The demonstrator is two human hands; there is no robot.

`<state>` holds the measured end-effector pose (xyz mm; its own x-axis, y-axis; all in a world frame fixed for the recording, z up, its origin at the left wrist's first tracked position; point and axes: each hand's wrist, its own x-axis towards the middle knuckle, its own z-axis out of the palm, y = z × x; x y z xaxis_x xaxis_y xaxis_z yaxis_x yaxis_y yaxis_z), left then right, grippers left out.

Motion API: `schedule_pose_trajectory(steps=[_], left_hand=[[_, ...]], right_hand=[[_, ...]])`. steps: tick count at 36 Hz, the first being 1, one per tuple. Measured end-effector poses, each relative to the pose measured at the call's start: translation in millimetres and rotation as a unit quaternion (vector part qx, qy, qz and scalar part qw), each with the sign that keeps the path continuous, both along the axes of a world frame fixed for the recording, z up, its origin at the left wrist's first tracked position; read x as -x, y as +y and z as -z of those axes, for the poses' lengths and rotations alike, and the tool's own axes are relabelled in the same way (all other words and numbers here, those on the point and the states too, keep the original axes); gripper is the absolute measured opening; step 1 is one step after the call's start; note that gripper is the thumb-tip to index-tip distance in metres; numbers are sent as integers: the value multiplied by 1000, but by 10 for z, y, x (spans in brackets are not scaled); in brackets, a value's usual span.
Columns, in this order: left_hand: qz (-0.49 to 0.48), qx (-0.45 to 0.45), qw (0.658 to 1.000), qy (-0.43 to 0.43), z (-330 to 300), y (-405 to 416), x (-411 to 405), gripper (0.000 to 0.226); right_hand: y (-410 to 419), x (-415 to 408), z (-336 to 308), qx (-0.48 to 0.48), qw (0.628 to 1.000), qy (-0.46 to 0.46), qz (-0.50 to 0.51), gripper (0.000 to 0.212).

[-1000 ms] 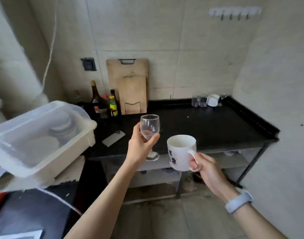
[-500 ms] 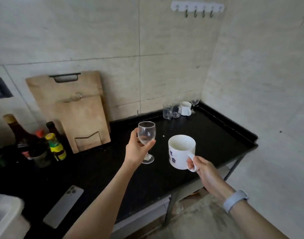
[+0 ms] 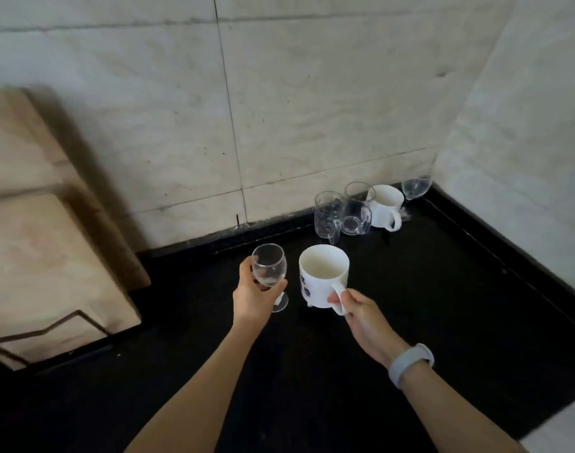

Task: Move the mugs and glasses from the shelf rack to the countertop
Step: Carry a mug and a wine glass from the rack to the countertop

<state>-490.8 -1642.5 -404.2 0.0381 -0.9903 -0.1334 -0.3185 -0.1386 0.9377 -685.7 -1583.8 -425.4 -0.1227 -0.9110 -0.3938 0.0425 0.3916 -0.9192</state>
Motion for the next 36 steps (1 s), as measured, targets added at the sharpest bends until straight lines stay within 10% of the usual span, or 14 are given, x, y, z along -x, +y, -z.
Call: schedule_pose_trajectory(steps=[22, 36], left_hand=[[-63, 6, 998, -21, 575, -1382, 387, 68], [-33, -42, 998, -11, 459, -1286, 341, 80]], right_hand=[[-1471, 2, 471, 9, 1000, 11, 4, 24], [-1474, -43, 191, 54, 950, 291, 102, 25]])
